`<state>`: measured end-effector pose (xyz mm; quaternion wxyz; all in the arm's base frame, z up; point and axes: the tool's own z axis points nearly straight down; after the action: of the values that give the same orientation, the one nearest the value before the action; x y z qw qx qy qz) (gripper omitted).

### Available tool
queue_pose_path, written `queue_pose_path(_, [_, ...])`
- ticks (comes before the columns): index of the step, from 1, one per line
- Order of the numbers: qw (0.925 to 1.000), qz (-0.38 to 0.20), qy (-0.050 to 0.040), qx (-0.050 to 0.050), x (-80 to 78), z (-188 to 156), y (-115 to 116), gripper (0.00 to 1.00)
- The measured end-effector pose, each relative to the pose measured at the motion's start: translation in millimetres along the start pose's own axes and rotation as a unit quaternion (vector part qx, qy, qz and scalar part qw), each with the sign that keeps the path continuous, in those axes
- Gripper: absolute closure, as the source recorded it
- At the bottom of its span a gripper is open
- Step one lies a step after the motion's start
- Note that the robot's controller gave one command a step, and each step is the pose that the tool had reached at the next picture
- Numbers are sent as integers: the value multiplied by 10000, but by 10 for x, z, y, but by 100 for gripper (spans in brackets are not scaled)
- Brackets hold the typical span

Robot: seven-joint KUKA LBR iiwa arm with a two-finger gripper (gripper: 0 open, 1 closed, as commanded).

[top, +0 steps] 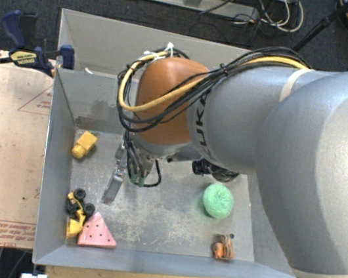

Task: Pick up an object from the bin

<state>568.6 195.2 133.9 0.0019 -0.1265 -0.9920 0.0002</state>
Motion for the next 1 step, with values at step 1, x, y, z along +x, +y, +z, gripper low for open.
queue_pose_path(1, [9997, 261, -25, -11, 208, 99, 72, 0])
